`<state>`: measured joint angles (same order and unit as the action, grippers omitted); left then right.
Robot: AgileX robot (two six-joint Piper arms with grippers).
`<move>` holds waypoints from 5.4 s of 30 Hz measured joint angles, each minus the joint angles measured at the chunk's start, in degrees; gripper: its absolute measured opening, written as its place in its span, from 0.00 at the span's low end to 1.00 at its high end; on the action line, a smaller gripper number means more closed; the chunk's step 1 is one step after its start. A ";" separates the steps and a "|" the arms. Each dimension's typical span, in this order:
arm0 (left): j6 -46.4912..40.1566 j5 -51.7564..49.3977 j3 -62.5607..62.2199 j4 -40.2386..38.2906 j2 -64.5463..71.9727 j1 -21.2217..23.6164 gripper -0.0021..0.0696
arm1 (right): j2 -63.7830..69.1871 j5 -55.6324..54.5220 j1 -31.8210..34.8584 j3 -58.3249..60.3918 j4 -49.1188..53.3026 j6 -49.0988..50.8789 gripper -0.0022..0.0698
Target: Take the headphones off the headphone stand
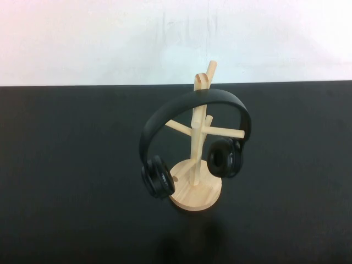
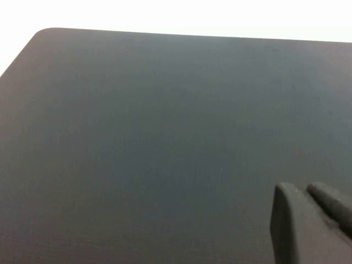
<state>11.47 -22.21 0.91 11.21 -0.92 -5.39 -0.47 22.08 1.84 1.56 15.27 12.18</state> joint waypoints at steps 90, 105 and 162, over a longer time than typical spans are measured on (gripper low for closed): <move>0.00 0.00 0.00 0.00 0.00 0.00 0.03 | 38.24 16.65 0.00 -34.97 -54.44 -36.30 0.02; 0.00 0.00 0.00 0.00 0.00 0.00 0.03 | 46.95 18.54 -0.28 -36.73 -77.88 -78.25 0.02; 0.00 0.00 0.00 0.00 0.00 0.00 0.03 | 76.23 -38.90 -46.57 -47.01 -57.11 -66.78 0.12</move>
<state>11.47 -22.21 0.91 11.21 -0.92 -5.39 75.76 -16.82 -44.73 -45.45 -41.84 -54.60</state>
